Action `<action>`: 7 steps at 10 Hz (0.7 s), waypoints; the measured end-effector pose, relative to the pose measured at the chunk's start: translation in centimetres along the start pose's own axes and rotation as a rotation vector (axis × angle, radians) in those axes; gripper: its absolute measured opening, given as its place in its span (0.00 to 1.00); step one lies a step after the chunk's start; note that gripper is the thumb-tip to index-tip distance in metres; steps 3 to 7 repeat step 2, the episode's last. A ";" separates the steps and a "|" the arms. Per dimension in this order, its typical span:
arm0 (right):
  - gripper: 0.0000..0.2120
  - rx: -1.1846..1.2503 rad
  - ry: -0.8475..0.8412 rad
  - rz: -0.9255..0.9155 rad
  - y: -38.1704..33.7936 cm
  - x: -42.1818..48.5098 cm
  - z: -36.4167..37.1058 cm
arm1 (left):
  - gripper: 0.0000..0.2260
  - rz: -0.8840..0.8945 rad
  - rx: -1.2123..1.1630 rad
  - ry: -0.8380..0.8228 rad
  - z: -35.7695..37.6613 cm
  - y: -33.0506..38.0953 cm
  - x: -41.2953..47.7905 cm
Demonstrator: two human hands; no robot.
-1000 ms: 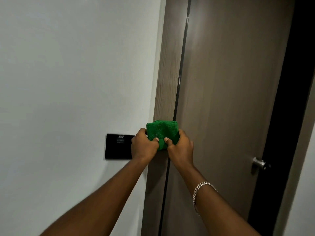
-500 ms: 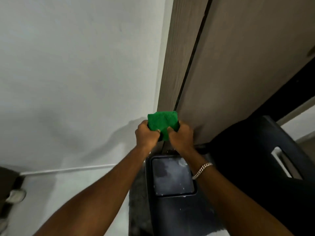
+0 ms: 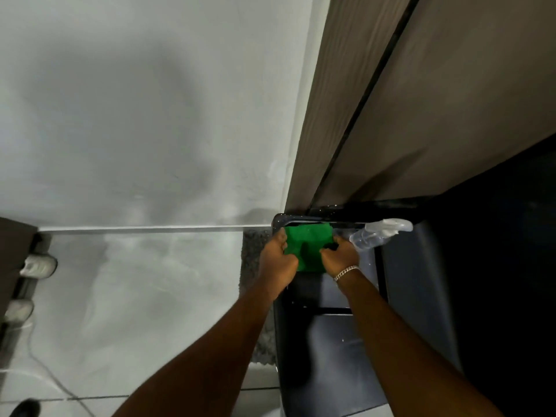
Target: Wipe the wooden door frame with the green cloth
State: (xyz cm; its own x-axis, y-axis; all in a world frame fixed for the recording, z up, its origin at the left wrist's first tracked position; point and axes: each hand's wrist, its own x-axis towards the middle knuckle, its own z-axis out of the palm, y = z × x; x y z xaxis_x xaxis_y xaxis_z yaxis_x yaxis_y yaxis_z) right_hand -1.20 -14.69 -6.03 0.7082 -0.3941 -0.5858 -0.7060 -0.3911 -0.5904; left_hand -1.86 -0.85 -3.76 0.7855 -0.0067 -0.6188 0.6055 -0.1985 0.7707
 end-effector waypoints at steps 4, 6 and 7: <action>0.25 -0.158 0.012 -0.141 -1.0 -1.7 0.4 | 0.27 0.161 0.069 0.124 -2.1 1.5 -0.5; 0.25 -0.158 0.012 -0.141 -1.0 -1.7 0.4 | 0.27 0.161 0.069 0.124 -2.1 1.5 -0.5; 0.25 -0.158 0.012 -0.141 -1.0 -1.7 0.4 | 0.27 0.161 0.069 0.124 -2.1 1.5 -0.5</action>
